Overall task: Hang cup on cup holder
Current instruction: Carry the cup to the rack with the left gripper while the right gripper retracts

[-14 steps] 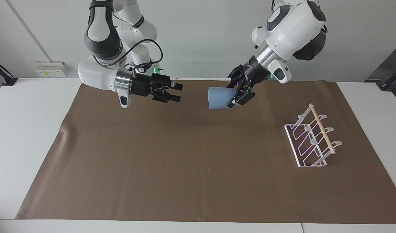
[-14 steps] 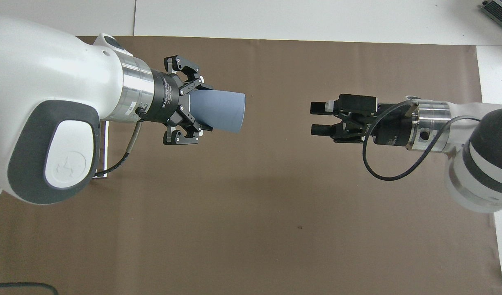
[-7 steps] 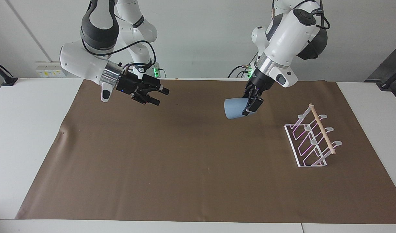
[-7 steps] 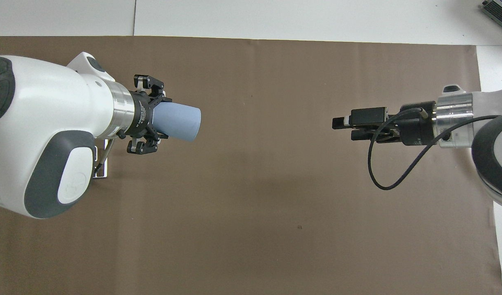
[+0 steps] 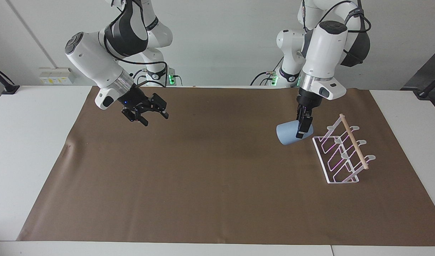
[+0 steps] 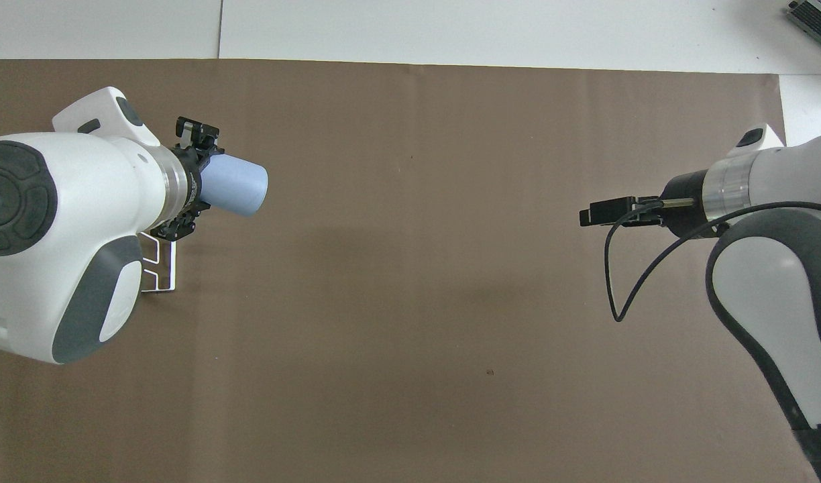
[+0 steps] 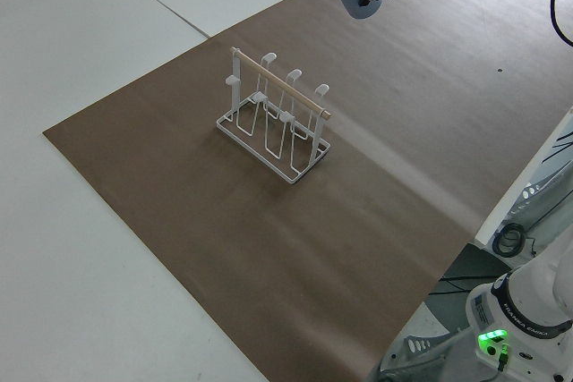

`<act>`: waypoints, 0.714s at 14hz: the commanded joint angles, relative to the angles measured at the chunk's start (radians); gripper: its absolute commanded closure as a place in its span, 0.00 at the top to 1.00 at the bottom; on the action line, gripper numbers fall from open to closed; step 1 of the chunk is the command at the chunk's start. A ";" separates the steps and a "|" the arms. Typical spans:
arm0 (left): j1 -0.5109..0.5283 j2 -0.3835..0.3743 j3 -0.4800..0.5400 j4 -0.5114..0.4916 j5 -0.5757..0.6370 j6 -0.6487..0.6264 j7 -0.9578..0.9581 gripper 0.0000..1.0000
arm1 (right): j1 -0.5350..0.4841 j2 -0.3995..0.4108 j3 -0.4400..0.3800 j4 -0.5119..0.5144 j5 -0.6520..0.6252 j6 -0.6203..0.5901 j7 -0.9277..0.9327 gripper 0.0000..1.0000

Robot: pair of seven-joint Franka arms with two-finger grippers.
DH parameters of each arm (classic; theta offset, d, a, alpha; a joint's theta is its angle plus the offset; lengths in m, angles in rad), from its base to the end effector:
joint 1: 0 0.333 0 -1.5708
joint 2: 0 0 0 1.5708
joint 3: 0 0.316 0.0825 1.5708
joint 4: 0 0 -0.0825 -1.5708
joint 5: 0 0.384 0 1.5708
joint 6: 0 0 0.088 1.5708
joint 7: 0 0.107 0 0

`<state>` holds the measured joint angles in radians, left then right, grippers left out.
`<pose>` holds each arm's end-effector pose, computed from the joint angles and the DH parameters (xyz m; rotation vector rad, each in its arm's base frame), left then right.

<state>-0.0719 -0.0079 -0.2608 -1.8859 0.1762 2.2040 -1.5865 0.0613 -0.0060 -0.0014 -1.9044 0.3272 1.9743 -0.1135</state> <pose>0.5584 -0.1870 0.5393 2.4414 1.6212 0.4699 0.5654 0.0545 0.5072 -2.8347 -0.0786 -0.1191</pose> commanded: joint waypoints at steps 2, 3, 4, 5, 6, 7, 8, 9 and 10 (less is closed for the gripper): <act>0.044 -0.032 -0.003 -0.065 0.162 0.074 0.075 0.00 | -0.026 -0.005 -0.008 0.012 -0.146 -0.006 0.014 1.00; 0.055 -0.029 -0.003 -0.079 0.225 0.080 0.075 0.00 | -0.059 -0.006 -0.008 0.021 -0.170 -0.009 0.014 1.00; 0.069 -0.024 -0.003 -0.085 0.297 0.082 0.074 0.00 | -0.076 -0.006 -0.008 0.033 -0.206 -0.021 0.014 1.00; 0.081 -0.024 -0.003 -0.087 0.348 0.097 0.071 0.00 | -0.089 -0.006 -0.008 0.056 -0.245 -0.049 0.015 1.00; 0.102 -0.021 -0.003 -0.087 0.373 0.121 0.068 0.00 | -0.100 -0.006 -0.008 0.076 -0.253 -0.081 0.027 1.00; 0.122 -0.020 -0.003 -0.087 0.405 0.141 0.068 0.00 | -0.112 -0.008 -0.008 0.096 -0.255 -0.110 0.052 1.00; 0.135 -0.011 -0.003 -0.087 0.452 0.164 0.068 0.00 | -0.124 -0.011 -0.008 0.108 -0.260 -0.135 0.061 1.00; 0.142 0.003 -0.003 -0.087 0.501 0.178 0.068 0.00 | -0.129 -0.020 -0.009 0.125 -0.278 -0.156 0.063 1.00; 0.142 0.014 -0.003 -0.087 0.541 0.178 0.068 0.00 | -0.132 -0.023 -0.009 0.149 -0.293 -0.188 0.064 1.00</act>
<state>0.0554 -0.0017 -0.2582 -1.9509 0.6456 2.3438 -1.5274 -0.0557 -0.0165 -0.0204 -1.7959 0.0765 1.8429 -0.0813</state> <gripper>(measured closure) 0.225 0.000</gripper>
